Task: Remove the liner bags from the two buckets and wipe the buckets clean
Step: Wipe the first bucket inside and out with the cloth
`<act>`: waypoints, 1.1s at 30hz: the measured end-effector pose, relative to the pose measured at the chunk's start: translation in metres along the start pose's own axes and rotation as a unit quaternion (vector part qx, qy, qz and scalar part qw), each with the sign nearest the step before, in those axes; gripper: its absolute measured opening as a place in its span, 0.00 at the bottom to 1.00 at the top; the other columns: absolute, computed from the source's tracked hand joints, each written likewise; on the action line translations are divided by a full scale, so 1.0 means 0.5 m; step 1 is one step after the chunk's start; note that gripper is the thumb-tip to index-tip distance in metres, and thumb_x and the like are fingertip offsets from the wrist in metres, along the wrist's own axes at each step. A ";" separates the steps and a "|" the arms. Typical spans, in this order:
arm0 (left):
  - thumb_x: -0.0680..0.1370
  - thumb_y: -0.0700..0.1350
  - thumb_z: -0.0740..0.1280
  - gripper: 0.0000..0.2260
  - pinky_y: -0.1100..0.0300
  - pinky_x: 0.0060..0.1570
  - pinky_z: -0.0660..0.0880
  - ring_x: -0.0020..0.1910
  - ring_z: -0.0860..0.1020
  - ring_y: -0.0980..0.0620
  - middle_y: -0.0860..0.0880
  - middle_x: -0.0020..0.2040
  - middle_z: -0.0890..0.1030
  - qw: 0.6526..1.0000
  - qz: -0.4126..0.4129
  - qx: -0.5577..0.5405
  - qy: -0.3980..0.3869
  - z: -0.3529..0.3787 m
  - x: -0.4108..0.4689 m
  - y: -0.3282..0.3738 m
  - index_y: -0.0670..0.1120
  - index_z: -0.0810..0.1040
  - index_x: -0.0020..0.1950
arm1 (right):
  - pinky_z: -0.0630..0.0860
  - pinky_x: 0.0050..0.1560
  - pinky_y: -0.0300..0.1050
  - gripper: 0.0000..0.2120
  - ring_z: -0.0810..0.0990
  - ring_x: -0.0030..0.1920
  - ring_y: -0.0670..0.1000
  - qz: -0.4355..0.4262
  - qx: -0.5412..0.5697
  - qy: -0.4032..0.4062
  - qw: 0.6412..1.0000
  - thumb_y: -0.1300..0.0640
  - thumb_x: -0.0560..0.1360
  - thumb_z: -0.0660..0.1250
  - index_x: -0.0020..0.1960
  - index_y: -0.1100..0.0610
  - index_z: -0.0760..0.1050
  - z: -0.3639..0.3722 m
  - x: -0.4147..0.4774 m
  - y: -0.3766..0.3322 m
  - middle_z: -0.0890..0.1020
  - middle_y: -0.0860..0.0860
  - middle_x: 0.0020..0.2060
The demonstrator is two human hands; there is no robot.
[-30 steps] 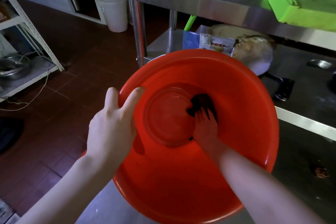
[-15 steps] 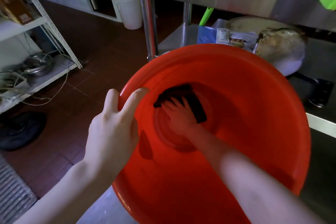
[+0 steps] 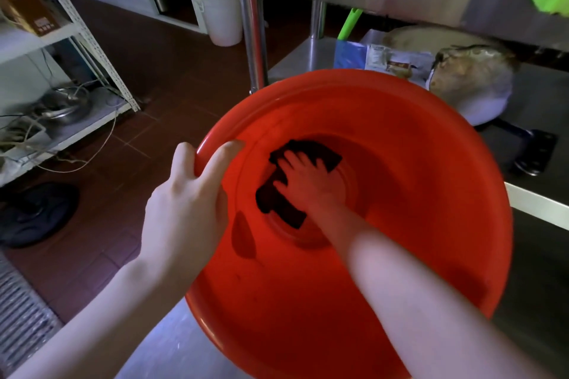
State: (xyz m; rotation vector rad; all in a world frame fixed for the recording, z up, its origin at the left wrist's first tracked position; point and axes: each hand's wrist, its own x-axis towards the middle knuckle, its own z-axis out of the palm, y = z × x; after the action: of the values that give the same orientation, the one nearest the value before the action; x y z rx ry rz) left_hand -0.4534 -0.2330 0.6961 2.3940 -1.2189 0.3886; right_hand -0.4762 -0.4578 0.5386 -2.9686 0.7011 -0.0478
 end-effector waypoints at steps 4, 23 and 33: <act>0.71 0.32 0.65 0.29 0.52 0.23 0.72 0.22 0.65 0.43 0.44 0.45 0.65 1.000 0.001 -0.010 0.003 -0.001 -0.002 0.001 0.53 0.71 0.69 | 0.61 0.71 0.60 0.33 0.53 0.76 0.52 0.097 0.015 0.021 0.995 0.45 0.78 0.60 0.79 0.48 0.49 0.004 -0.039 0.066 0.55 0.47 0.77; 0.72 0.32 0.64 0.28 0.51 0.25 0.73 0.24 0.67 0.43 0.42 0.47 0.65 1.000 -0.019 -0.021 0.011 -0.017 -0.067 0.025 0.52 0.70 0.70 | 0.63 0.64 0.48 0.21 0.70 0.65 0.58 0.009 0.007 -0.146 0.989 0.63 0.76 0.62 0.68 0.59 0.68 0.030 -0.243 0.042 0.70 0.56 0.66; 0.75 0.33 0.59 0.31 0.57 0.25 0.69 0.30 0.71 0.46 0.45 0.50 0.63 0.992 -0.092 -0.083 -0.023 -0.037 -0.117 0.032 0.58 0.60 0.73 | 0.70 0.60 0.48 0.23 0.74 0.60 0.58 -0.023 0.234 0.133 0.963 0.76 0.68 0.59 0.60 0.61 0.75 -0.261 -0.404 -0.004 0.74 0.57 0.60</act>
State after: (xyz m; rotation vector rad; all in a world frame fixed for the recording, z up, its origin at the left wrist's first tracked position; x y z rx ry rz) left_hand -0.5011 -0.1920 0.6911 2.3563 -0.9972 0.1670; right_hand -0.6625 -0.3761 0.6669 -2.5406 0.5515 -0.5456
